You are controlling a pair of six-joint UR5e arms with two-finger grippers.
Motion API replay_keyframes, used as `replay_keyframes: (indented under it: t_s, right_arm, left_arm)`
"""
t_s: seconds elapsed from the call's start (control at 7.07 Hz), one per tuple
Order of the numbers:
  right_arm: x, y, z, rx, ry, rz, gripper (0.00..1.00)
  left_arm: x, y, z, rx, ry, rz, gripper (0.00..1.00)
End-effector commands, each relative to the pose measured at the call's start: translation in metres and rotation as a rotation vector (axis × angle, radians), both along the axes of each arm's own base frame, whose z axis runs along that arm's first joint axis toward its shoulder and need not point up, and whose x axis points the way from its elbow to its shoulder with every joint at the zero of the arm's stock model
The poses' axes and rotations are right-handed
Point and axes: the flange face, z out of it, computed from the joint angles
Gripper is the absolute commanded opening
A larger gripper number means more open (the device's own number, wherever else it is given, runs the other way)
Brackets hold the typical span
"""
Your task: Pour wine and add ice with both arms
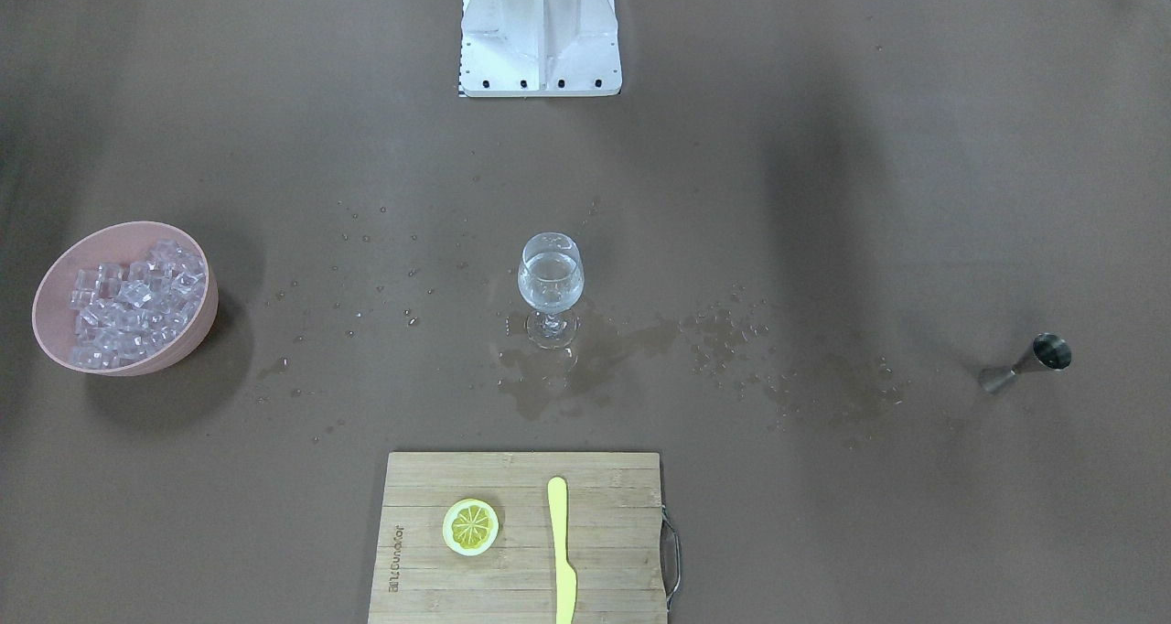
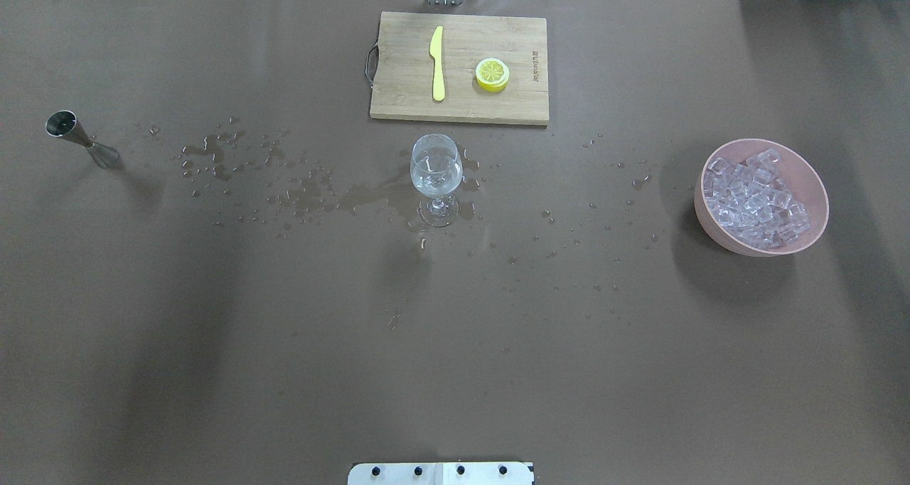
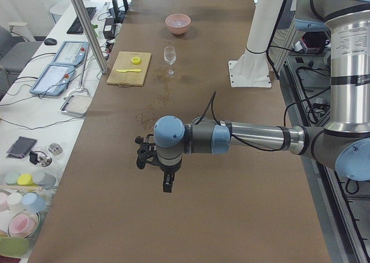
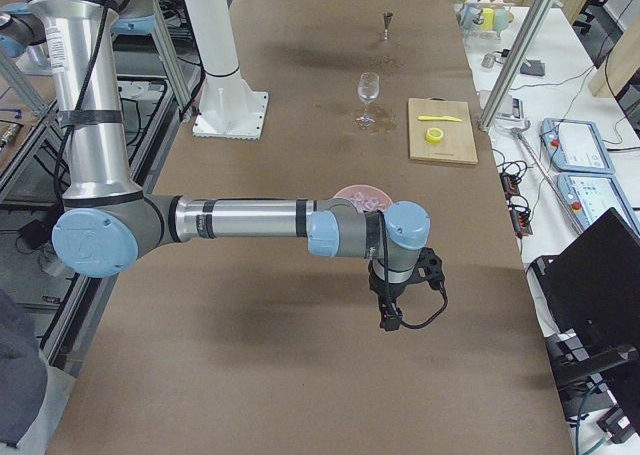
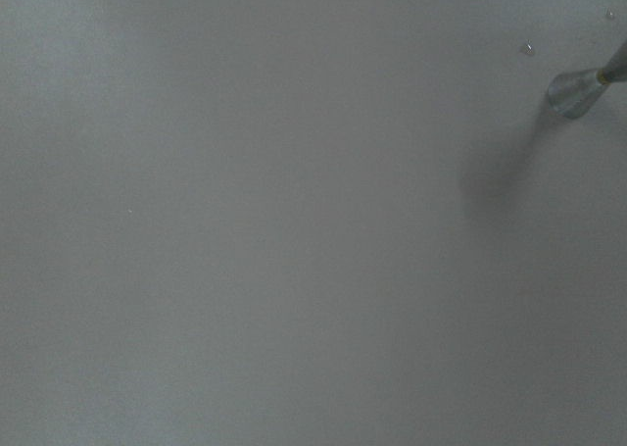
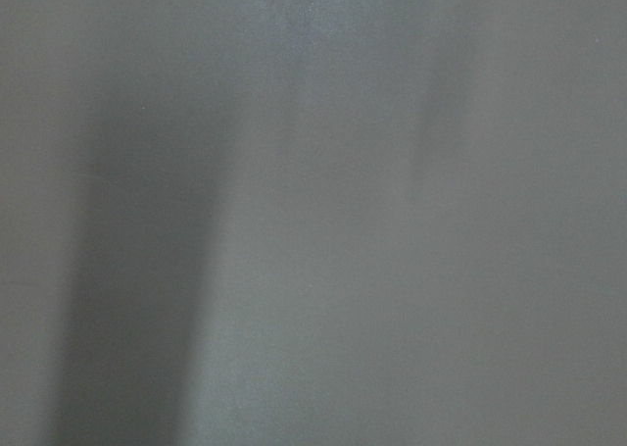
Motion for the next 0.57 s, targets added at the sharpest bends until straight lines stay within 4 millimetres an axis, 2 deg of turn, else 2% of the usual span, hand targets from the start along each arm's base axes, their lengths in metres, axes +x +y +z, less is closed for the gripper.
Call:
replay_keyframes:
  t_s: [0.0, 0.14, 0.42]
  right_arm:
    - [-0.001, 0.0, -0.001, -0.001, -0.011, -0.001, 1.0]
    - [-0.002, -0.001, -0.001, 0.001, -0.019, -0.001, 1.0]
    - [-0.003, -0.003, -0.005, 0.011, -0.022, -0.002, 1.0]
  left_arm:
    - [0.0, -0.01, -0.017, 0.04, -0.002, 0.002, 0.98]
    - [-0.001, -0.014, -0.029, 0.071, -0.004, 0.001, 0.98]
    - [-0.002, -0.017, -0.029, 0.136, -0.008, -0.006, 0.98]
